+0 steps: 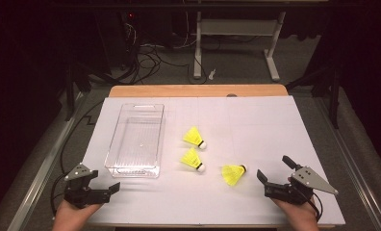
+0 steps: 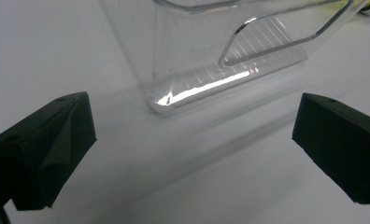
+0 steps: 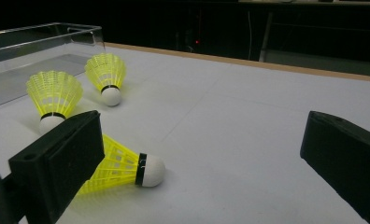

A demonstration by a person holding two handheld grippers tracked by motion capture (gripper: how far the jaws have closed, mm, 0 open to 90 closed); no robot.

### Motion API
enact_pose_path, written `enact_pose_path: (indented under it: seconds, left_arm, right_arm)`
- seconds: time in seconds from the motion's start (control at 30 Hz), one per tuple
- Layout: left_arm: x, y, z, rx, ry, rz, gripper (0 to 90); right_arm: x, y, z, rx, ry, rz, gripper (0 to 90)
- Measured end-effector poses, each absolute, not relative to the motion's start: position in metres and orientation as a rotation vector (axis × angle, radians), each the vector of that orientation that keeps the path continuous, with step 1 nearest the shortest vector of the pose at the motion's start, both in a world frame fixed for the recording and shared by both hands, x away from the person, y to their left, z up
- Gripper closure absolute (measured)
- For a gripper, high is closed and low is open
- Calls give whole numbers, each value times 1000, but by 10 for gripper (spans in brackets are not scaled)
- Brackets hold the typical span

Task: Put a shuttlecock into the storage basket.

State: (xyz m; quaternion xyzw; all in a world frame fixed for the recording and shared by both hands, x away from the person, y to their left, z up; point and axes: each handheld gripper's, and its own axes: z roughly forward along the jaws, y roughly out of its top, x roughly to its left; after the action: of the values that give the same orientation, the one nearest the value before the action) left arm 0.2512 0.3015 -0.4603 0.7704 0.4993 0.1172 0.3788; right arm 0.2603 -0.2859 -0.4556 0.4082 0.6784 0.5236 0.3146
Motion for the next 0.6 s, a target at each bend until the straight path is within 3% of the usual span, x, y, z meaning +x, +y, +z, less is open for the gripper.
enact_pose_path:
  seconds: [0.6]
  left_arm:
    - [263,281,-457,2075,1352,243,7]
  right_arm:
    - [260,-290,-456,1090,1784,1386,4]
